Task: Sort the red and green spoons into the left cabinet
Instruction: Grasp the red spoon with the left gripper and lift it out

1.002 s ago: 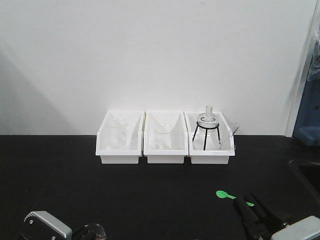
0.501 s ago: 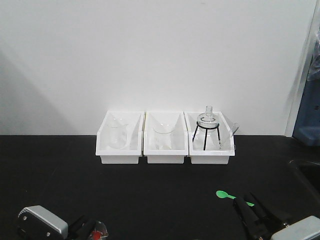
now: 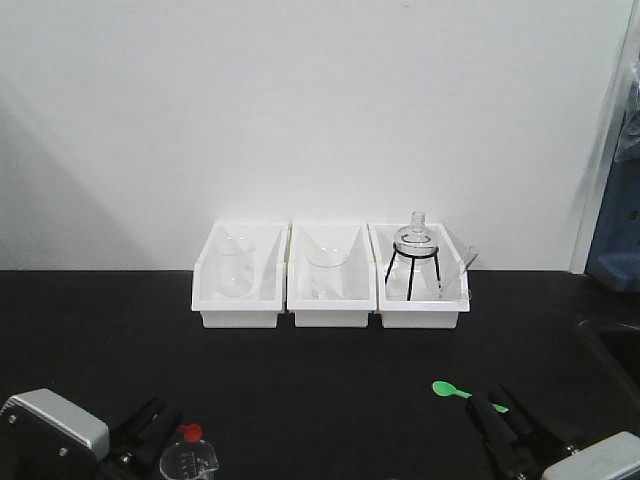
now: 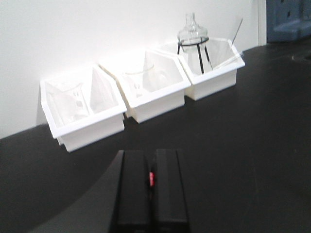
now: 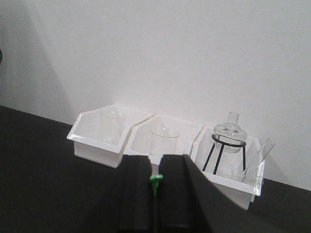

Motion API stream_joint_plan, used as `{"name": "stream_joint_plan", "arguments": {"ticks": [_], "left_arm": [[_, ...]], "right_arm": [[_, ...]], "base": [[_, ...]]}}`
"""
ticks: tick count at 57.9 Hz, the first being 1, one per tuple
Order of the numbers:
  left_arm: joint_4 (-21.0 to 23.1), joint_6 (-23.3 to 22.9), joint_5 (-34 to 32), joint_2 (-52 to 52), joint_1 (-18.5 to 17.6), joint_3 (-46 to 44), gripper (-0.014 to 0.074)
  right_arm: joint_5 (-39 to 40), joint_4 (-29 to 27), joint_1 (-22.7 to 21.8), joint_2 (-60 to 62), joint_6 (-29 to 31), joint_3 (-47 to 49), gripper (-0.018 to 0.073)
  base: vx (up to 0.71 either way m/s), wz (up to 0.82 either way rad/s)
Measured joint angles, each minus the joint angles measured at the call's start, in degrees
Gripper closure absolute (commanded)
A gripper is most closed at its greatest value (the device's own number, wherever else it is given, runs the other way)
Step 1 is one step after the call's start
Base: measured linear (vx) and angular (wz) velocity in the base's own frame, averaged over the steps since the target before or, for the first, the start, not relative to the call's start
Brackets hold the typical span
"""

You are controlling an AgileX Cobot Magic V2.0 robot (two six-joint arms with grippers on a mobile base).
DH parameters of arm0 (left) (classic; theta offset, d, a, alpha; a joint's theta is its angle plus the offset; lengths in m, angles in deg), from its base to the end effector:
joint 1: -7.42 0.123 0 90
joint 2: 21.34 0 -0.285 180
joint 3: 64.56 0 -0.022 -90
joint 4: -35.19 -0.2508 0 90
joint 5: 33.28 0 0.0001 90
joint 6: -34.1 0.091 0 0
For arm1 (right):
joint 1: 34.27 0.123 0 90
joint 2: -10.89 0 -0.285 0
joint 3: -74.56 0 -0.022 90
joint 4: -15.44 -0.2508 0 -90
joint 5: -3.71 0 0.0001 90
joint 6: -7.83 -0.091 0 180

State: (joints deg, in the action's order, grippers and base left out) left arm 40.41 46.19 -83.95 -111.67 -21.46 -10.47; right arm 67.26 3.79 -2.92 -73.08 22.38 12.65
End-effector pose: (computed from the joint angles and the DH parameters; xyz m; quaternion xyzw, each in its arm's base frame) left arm 0.2273 -0.1180 0.2106 0.2129 0.6988 -0.0938 0.6764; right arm 0.1945 0.0993 0.2222 -0.1649 0.6413 0.0839 0.7447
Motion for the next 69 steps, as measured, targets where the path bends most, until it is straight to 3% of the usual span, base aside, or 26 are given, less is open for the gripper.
{"name": "stream_joint_plan", "arguments": {"ticks": [12,20,33,47,69], "left_arm": [[0.0,0.0,2.1,4.8,0.0,0.0,0.0600],[0.0,0.0,10.8,9.2,0.0,-0.5,0.0600],[2.1,0.0,25.9,17.8,0.0,-4.3,0.0597],[6.4,0.0,34.6,25.8,0.0,-6.0,0.0597],[6.6,0.0,46.6,40.1,0.0,-6.0,0.0597]], "right_arm": [[0.0,0.0,0.0,0.0,0.0,0.0,0.0561],[-1.7,0.0,0.0,0.7,-0.2,0.0,0.0561],[-19.4,0.0,0.0,8.4,-0.3,4.0,0.0561],[-38.2,0.0,0.0,18.0,0.0,11.1,0.0561],[-54.9,0.0,0.0,32.3,-0.1,13.0,0.0561]], "base": [[0.00,0.00],[0.00,0.00],[0.00,0.00],[0.00,0.00],[0.00,0.00]]}}
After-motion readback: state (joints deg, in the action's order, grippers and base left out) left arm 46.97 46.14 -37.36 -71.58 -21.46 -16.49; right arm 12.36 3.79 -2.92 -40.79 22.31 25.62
